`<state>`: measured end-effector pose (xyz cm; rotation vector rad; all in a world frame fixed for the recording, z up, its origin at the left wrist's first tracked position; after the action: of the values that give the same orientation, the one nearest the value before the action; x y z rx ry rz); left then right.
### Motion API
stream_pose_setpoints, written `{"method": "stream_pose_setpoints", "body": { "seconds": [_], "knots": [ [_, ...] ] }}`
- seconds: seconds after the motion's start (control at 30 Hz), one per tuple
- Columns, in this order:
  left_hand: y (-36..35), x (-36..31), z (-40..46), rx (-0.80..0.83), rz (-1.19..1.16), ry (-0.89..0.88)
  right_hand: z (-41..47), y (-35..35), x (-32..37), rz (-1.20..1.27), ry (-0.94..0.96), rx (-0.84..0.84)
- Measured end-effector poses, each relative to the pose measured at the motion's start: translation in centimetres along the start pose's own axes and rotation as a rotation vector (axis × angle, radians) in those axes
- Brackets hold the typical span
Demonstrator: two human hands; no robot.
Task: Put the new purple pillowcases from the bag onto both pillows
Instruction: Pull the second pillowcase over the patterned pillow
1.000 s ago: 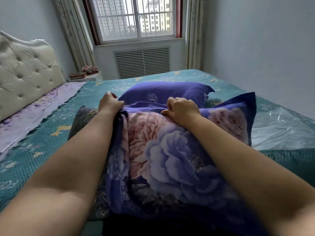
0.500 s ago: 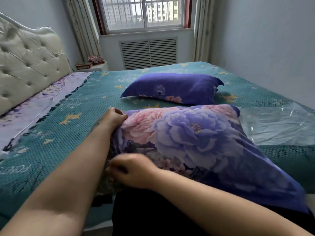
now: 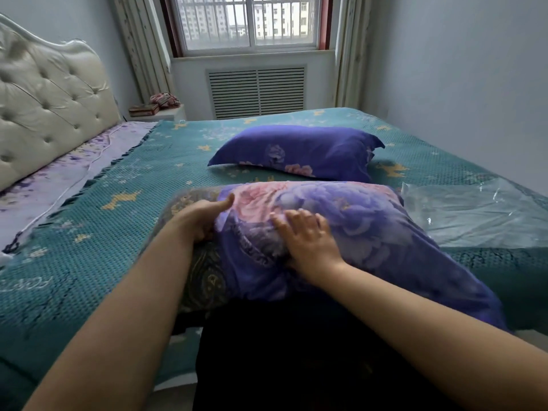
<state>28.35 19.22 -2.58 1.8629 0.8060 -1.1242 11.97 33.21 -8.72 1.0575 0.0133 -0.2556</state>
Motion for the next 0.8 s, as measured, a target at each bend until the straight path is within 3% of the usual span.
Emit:
{"method": "stream_pose_setpoints", "body": {
  "seconds": [0.1, 0.2, 0.3, 0.37, 0.4, 0.5, 0.6, 0.7, 0.8],
  "knots": [
    [-1.7, 1.4, -1.4, 0.016, -0.047, -0.039, 1.0, -0.1, -2.3, 0.027, -0.148, -0.115],
    [-2.4, 1.9, -2.6, 0.271, -0.079, -0.019, 1.8, 0.4, -3.2, 0.038, -0.201, -0.182],
    [-3.2, 2.2, -4.7, 0.446, 0.203, 0.015, 2.4, 0.5, -3.1, 0.06, -0.218, -0.179],
    [-3.1, 2.7, -4.6, 0.342, 0.3, -0.081, 2.8, 0.7, -2.9, 0.145, -0.216, -0.172],
    [-2.7, 2.7, -4.4, 0.233, 0.222, -0.155, 2.8, 0.8, -2.8, 0.177, -0.198, -0.196],
    [-0.6, 2.0, -3.6, -0.214, -0.028, -0.356, 2.1, 0.8, -2.6, 0.167, -0.024, -0.298],
    [1.2, 2.3, -3.6, -0.563, 0.099, -0.411, 1.3, 0.0, -2.5, 0.005, 0.13, -0.208],
    [0.5, 4.8, -3.1, -0.586, 0.175, -0.395, 2.3, -0.3, -2.8, -0.066, -0.02, -0.174],
    [-1.7, 5.7, -2.7, -0.348, 0.139, -0.371, 3.7, 0.8, -2.9, -0.057, -0.049, -0.233]
  ]
}}
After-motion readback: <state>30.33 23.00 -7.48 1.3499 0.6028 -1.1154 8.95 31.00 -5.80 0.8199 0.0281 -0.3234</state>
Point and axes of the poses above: each hand's wrist, its own z-axis towards the middle knuckle, its own y-axis out of the back of the hand, x = y × z, the point moved 2 cm from there along z, towards the middle knuckle, and after that the axes turned 3 degrees about -y, right-handed, at the moved point
